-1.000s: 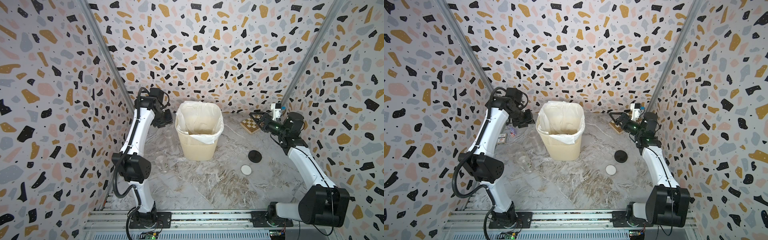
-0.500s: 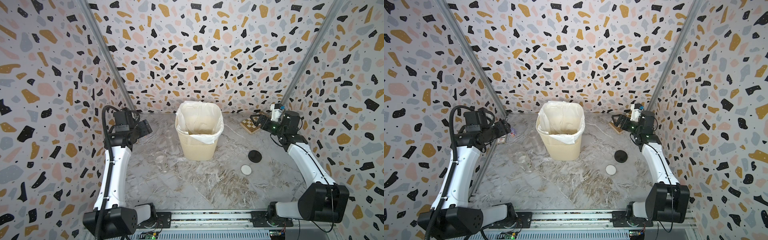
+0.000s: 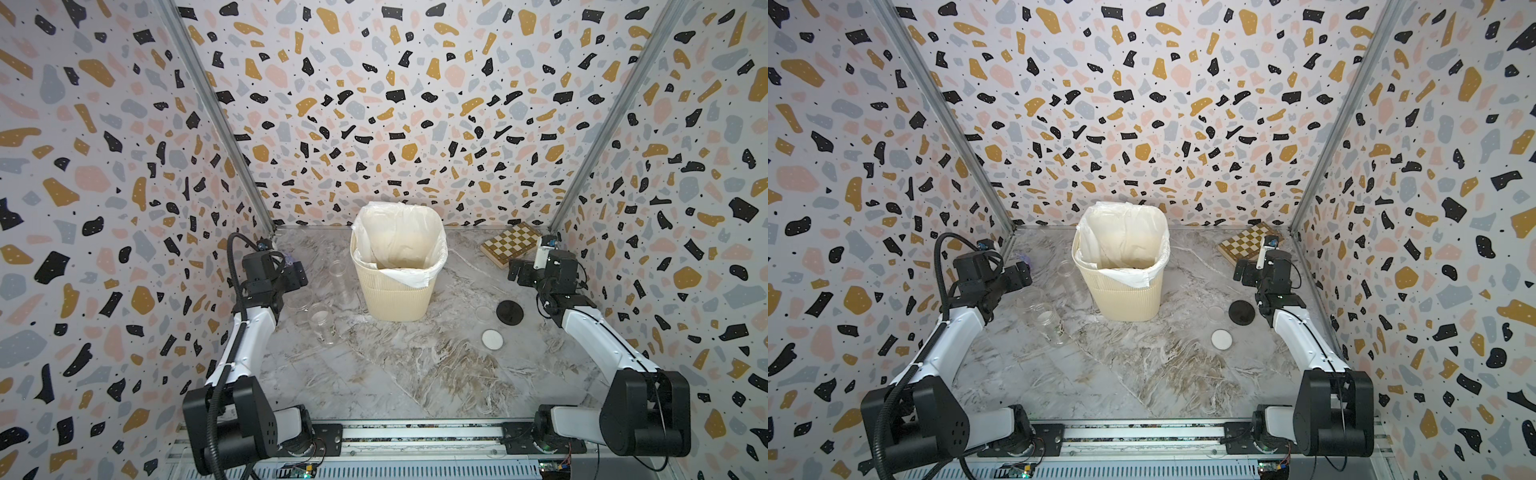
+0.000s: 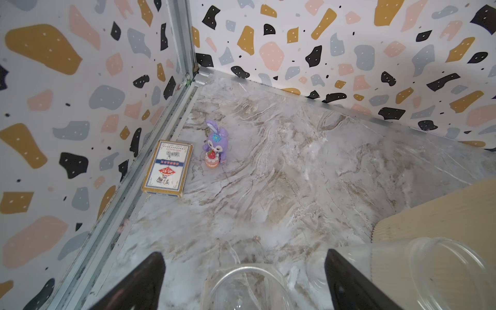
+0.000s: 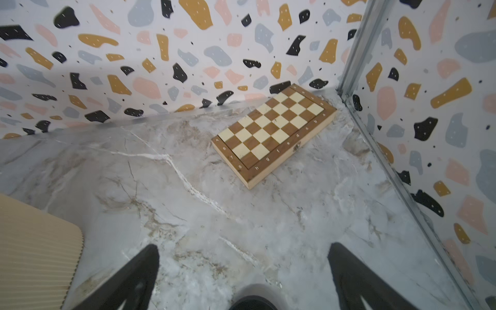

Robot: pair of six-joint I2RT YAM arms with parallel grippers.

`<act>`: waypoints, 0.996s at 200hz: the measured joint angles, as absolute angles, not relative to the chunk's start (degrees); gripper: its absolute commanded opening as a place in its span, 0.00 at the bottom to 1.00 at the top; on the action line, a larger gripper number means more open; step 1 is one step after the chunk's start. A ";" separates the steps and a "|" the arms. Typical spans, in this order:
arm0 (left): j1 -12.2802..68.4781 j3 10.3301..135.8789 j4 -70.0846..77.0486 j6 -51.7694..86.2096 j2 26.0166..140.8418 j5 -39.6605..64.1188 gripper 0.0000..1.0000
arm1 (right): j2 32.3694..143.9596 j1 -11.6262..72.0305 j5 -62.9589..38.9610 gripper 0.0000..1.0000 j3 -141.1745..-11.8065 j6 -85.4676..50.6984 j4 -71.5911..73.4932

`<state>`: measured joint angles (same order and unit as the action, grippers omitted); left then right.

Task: Empty the moldy dried flower tea in the jars
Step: Reset both arms

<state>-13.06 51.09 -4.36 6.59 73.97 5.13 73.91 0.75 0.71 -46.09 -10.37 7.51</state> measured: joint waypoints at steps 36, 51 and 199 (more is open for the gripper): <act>-12.86 44.95 5.04 5.19 75.02 5.37 0.92 | 73.28 0.60 3.27 1.00 -36.88 -9.34 16.67; -12.40 41.45 8.25 5.06 74.96 5.34 0.93 | 73.30 0.25 3.86 1.00 -33.87 -9.15 20.53; -2.20 23.46 29.85 4.75 76.84 -0.08 0.92 | 76.25 8.64 8.75 0.99 -16.73 -0.89 48.58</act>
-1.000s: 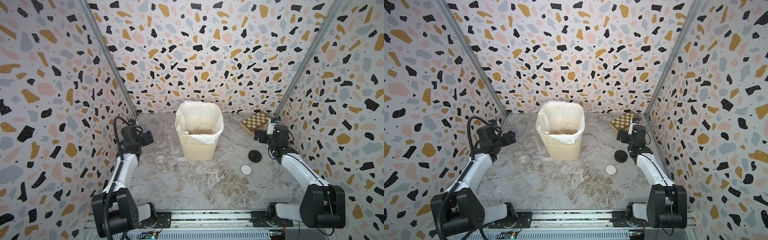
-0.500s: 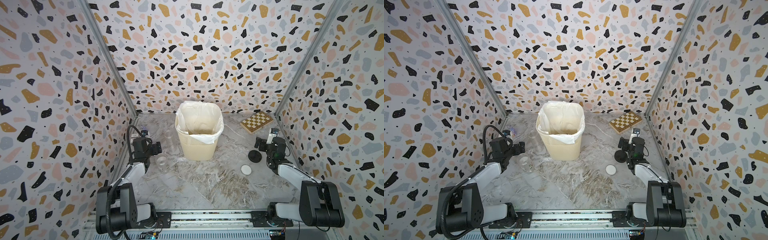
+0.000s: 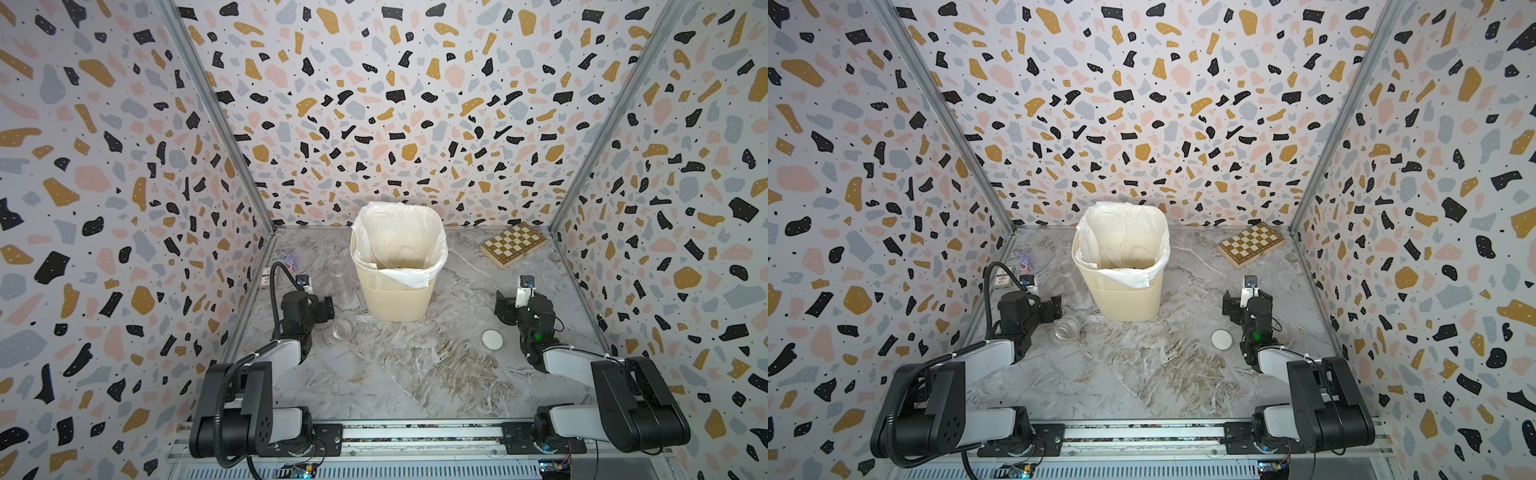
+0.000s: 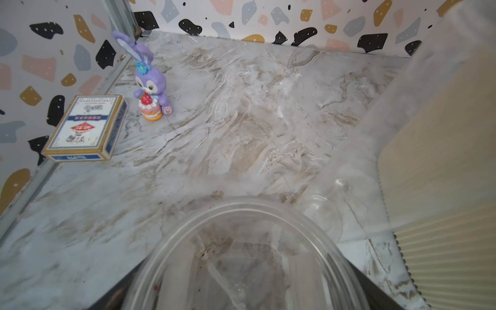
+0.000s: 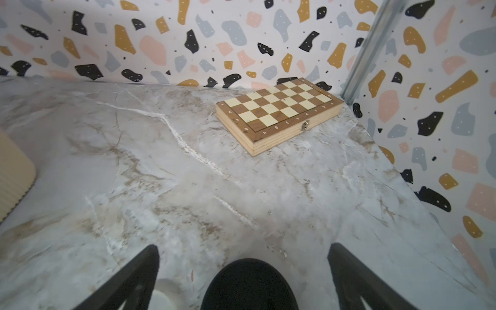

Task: Empty the moldy dried flower tea in the jars
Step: Reset both arms

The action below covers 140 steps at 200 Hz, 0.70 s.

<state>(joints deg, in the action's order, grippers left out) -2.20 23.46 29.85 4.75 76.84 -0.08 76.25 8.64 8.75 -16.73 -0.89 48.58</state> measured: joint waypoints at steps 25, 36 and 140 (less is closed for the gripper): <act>-2.04 22.24 34.20 4.45 78.67 -0.47 0.93 | 77.58 9.72 8.54 1.00 -12.34 1.89 57.10; -1.85 21.78 35.29 4.16 79.26 -0.47 0.93 | 78.76 9.06 7.86 0.99 -11.27 2.20 59.88; -0.89 20.60 40.91 2.24 81.28 -0.05 0.99 | 85.06 4.01 5.34 0.99 -11.27 -0.21 67.57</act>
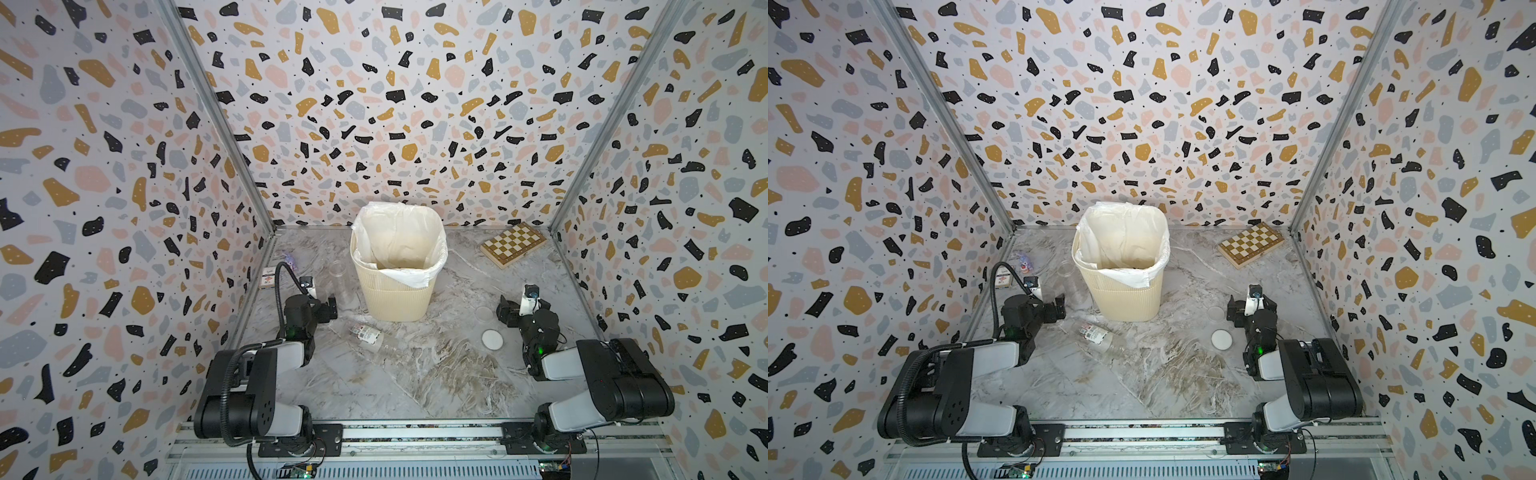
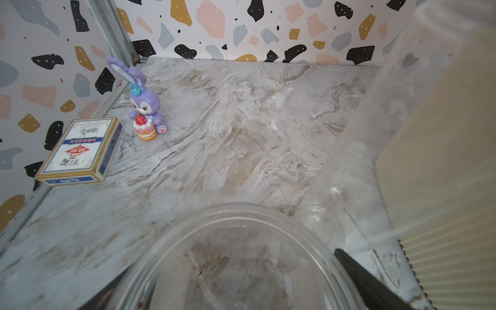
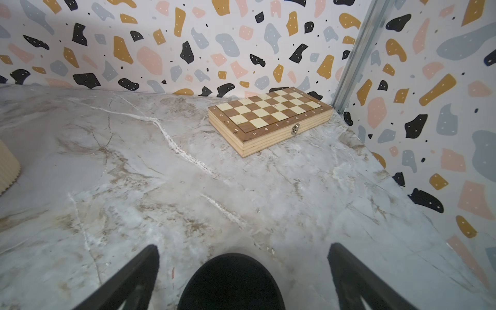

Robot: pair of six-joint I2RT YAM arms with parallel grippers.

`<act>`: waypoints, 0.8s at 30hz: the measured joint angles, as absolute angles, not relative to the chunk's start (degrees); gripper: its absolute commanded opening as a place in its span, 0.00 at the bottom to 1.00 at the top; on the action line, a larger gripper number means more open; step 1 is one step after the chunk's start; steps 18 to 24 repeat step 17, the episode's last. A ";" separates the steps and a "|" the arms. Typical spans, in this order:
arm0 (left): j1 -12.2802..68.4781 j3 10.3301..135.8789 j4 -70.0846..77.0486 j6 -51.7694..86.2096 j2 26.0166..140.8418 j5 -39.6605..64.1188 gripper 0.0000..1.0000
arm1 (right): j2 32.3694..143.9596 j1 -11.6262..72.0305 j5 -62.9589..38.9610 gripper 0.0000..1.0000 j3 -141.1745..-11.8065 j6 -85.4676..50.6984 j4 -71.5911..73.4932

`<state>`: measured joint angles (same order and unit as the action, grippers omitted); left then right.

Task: Empty the moldy dried flower tea in the jars
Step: Reset both arms

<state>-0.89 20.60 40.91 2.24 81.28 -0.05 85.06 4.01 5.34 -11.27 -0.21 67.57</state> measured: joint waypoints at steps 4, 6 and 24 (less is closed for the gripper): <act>-0.84 20.47 41.30 2.11 81.34 -0.03 0.99 | 85.06 4.19 5.39 0.99 -11.27 -0.21 67.79; -0.82 20.25 41.67 2.09 81.34 -0.03 0.99 | 85.06 4.21 5.39 0.99 -11.27 -0.19 67.77; -0.82 20.21 42.04 2.09 81.34 0.03 0.99 | 85.06 4.25 5.39 0.99 -11.35 -0.21 67.77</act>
